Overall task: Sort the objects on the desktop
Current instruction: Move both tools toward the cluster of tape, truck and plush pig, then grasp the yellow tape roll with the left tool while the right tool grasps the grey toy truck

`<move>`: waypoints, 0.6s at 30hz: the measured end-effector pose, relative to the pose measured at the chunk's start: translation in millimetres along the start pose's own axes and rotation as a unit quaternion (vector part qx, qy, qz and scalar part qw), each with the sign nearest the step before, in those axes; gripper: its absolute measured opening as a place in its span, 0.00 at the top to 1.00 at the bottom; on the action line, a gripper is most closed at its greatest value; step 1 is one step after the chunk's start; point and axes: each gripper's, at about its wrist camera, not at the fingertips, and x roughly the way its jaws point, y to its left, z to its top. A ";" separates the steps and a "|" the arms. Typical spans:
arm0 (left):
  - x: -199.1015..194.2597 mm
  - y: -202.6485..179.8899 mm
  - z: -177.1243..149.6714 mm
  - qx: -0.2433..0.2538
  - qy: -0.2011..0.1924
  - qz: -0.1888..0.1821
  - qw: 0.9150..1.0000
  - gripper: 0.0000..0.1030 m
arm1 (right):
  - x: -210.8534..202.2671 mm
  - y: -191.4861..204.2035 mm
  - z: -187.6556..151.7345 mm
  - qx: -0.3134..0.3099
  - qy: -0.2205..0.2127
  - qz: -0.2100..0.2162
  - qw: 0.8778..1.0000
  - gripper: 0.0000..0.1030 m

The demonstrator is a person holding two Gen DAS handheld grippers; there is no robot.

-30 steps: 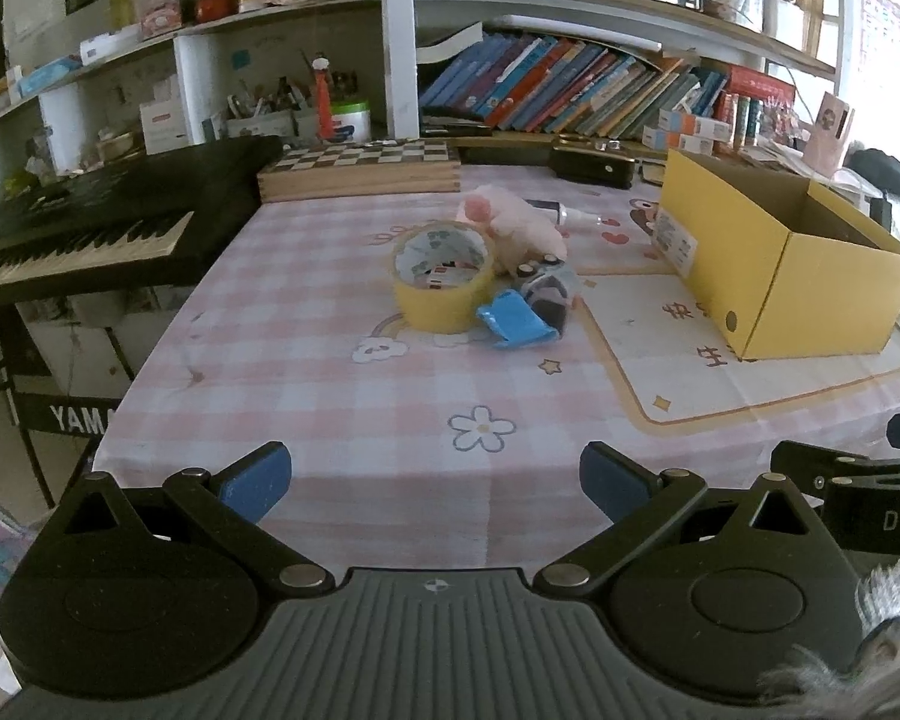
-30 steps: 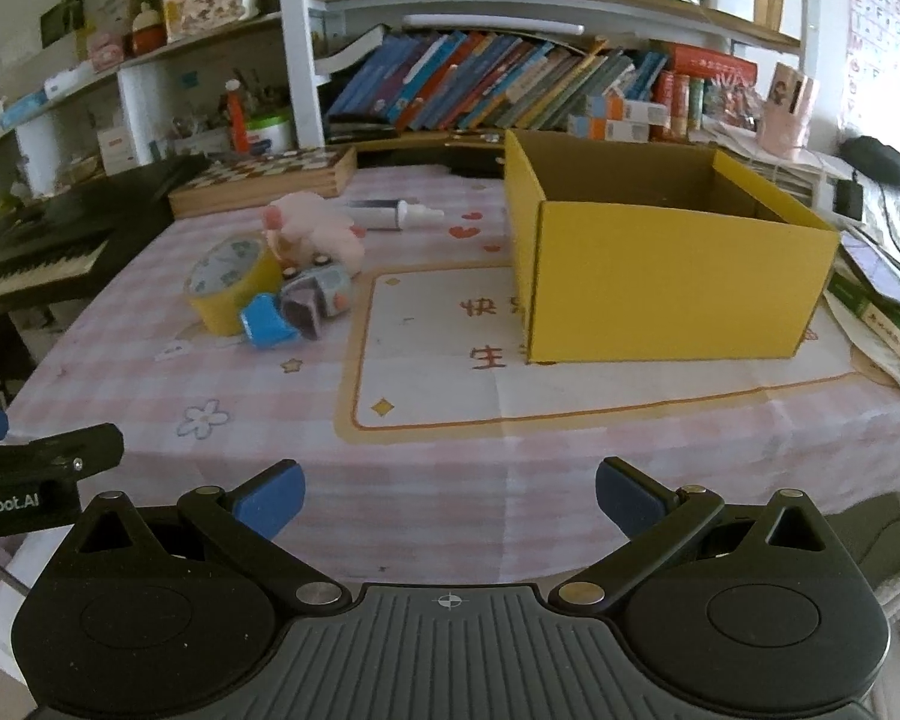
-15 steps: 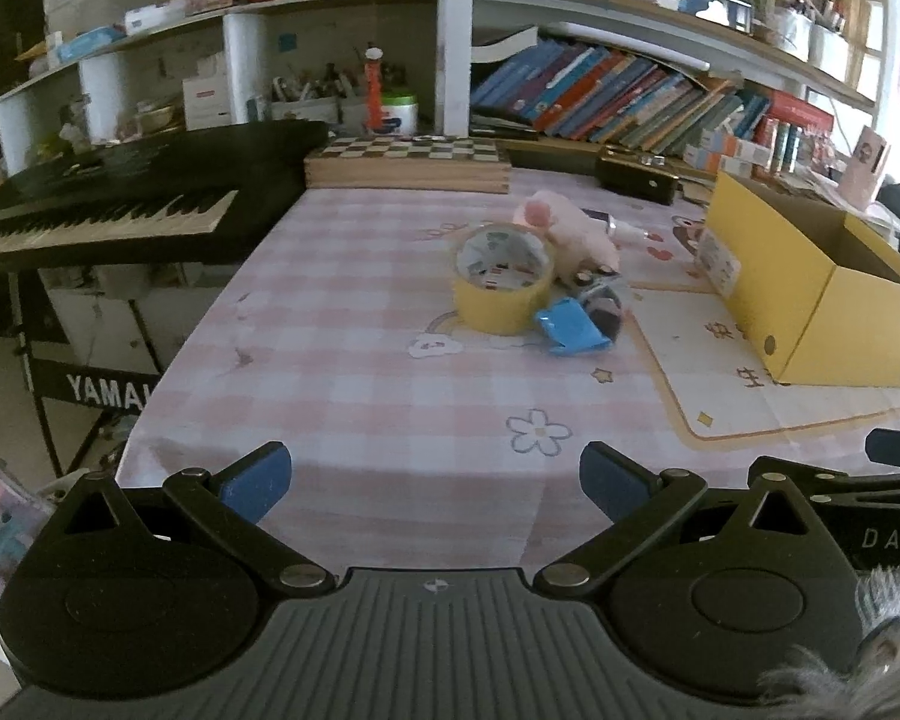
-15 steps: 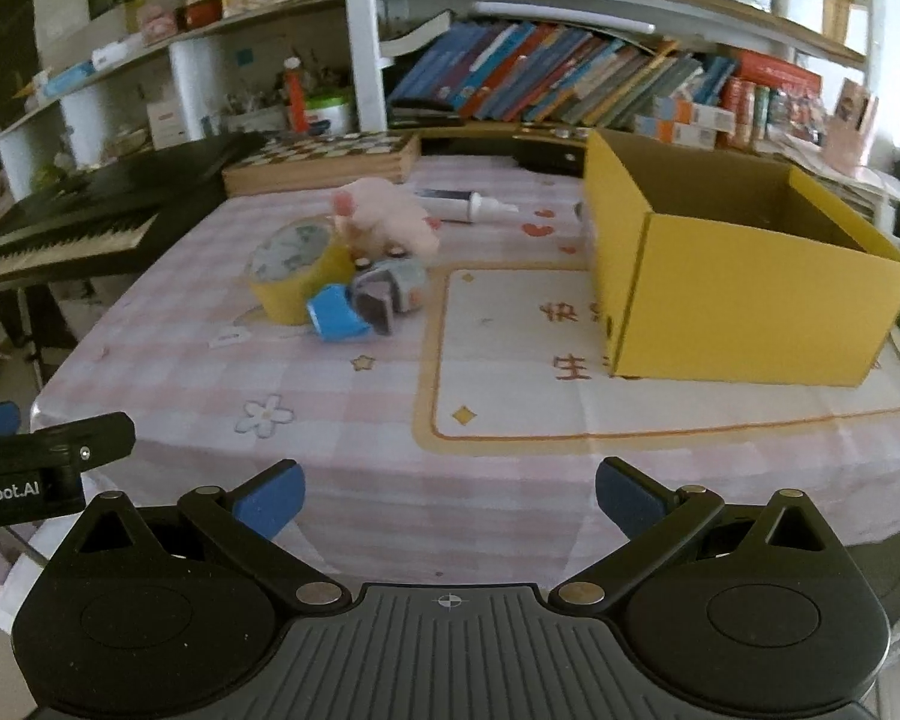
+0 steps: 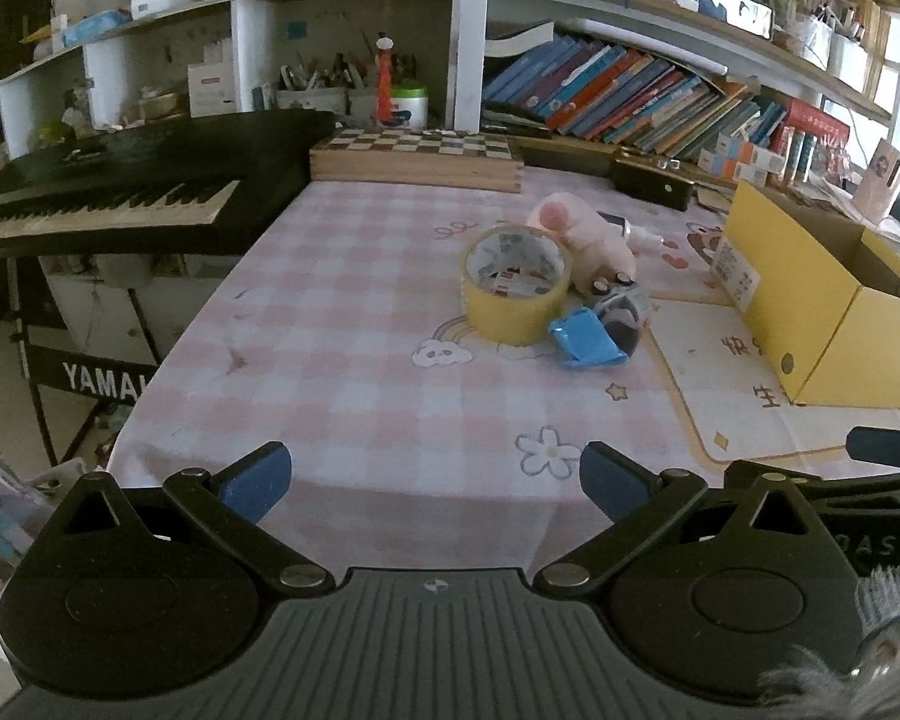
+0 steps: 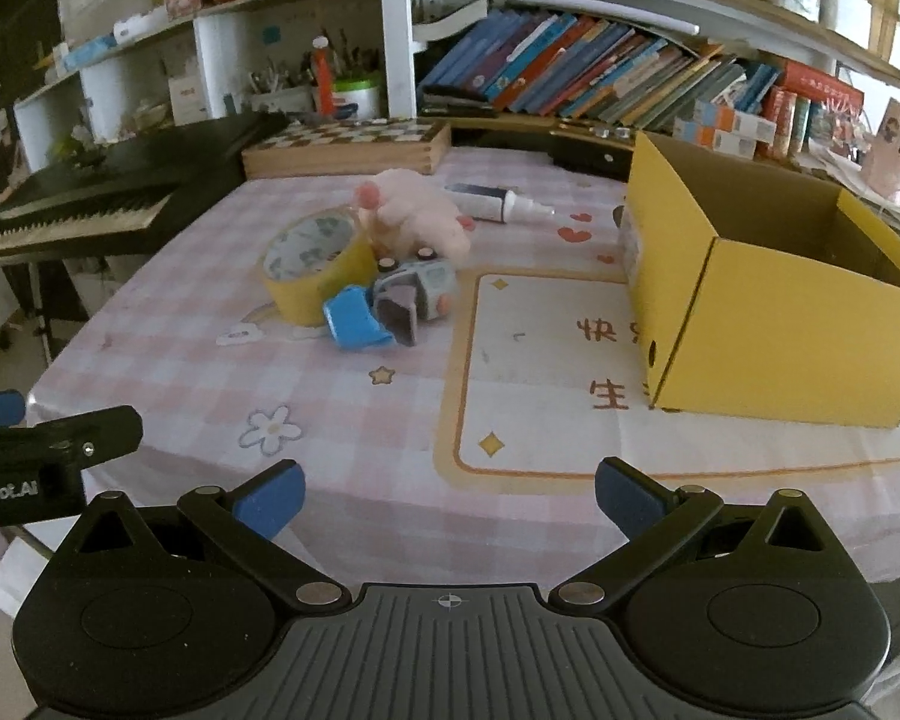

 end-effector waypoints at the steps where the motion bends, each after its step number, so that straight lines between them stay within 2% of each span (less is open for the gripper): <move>1: 2.3 0.0 1.8 -0.002 -0.001 -0.001 1.000 0.00 | 4.0 -0.3 2.1 -0.003 0.004 -0.002 1.000 0.00; 18: 51.9 -23.4 38.5 -0.008 0.013 -0.010 1.000 0.00 | 52.2 -22.2 46.0 -0.025 0.013 0.022 0.999 0.00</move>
